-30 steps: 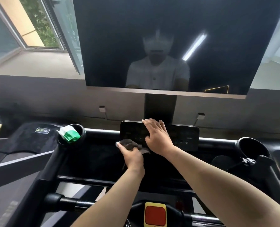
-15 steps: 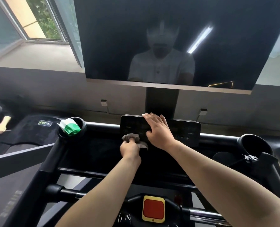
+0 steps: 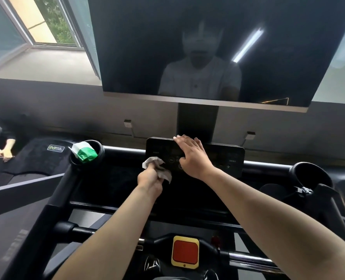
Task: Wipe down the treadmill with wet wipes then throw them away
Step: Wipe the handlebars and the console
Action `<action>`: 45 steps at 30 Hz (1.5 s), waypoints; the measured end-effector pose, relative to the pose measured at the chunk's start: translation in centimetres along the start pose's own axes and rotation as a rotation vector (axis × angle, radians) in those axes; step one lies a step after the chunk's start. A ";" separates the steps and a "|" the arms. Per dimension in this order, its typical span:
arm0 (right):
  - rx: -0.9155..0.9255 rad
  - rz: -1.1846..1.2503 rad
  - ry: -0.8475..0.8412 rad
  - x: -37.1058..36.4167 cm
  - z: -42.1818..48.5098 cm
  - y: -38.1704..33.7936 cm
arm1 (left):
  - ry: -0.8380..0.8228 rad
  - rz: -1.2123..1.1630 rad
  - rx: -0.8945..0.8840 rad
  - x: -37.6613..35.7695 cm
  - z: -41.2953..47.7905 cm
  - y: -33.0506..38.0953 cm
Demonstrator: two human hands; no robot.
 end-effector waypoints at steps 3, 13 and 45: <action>-0.007 0.005 -0.020 0.2 0.0 0.0 | -0.068 -0.053 0.084 -0.7 -0.5 -1.0; 0.000 0.041 -0.064 0.8 0.2 0.2 | -0.243 0.149 0.157 -0.5 -2.7 -3.6; -0.122 0.090 0.175 2.4 -3.5 3.9 | -0.717 1.755 -1.505 -2.8 -1.7 -1.9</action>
Point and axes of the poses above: each hand's wrist, its own z-axis towards the middle knuckle, its own x-axis out of the back of the hand, y = z × x, the point moved 7 cm from there along z, towards the middle knuckle, and after that the axes turned 3 degrees about -z, right-handed, at the moved point
